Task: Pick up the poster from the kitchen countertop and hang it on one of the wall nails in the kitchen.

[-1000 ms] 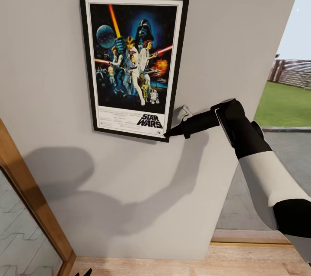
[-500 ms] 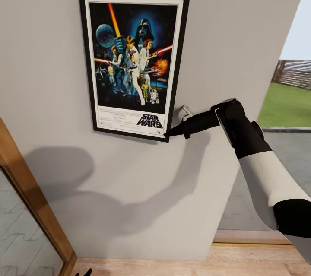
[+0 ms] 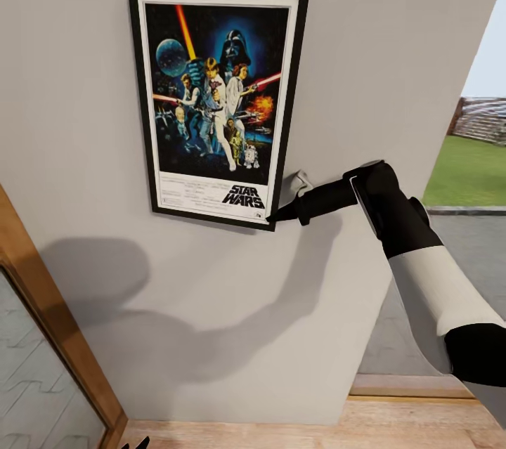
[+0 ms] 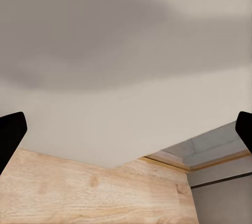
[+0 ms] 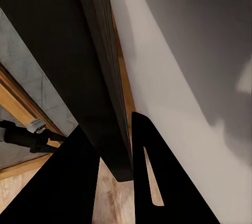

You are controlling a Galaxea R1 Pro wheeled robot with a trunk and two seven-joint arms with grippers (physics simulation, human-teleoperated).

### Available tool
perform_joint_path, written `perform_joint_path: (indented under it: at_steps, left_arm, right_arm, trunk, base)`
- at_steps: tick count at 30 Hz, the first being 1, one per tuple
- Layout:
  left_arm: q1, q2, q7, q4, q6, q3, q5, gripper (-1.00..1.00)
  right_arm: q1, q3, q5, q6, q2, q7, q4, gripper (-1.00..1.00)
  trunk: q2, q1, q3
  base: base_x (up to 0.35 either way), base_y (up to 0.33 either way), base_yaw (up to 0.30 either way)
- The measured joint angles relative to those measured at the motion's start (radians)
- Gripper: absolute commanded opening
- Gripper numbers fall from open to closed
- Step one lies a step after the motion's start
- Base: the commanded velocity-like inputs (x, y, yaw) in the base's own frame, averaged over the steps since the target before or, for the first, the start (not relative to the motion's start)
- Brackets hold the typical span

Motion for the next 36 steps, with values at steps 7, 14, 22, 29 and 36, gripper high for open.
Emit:
perform_joint_path:
  at_steps: [7, 14, 22, 29, 36]
  left_arm:
    - [0.000, 0.000, 0.000, 0.000, 0.000, 0.000, 0.000, 1.00]
    - [0.000, 0.000, 0.000, 0.000, -0.001, 0.000, 0.000, 1.00]
    - [0.000, 0.000, 0.000, 0.000, -0.001, 0.000, 0.000, 1.00]
    - [0.000, 0.000, 0.000, 0.001, 0.000, 0.000, 0.000, 1.00]
    - [0.000, 0.000, 0.000, 0.000, -0.001, 0.000, 0.000, 1.00]
  right_arm:
    - [0.000, 0.000, 0.001, 0.001, 0.000, 0.001, -0.002, -1.00]
    - [0.000, 0.000, 0.002, 0.001, 0.000, 0.002, -0.003, -1.00]
    - [0.000, 0.000, 0.001, 0.000, 0.000, 0.002, -0.004, -1.00]
    - [0.001, 0.000, 0.000, -0.003, 0.000, 0.002, -0.015, -1.00]
    - [0.001, 0.000, 0.001, -0.004, -0.001, 0.003, -0.019, -1.00]
  trunk:
    - [0.000, 0.000, 0.000]
    - [0.000, 0.000, 0.000]
    - [0.000, 0.000, 0.000]
    - [0.000, 0.000, 0.000]
    - [0.000, 0.000, 0.000]
  base:
    - [0.000, 0.005, 0.000]
    - [0.000, 0.000, 0.000]
    - [0.000, 0.000, 0.000]
    - [0.000, 0.000, 0.000]
    - [0.000, 0.000, 0.000]
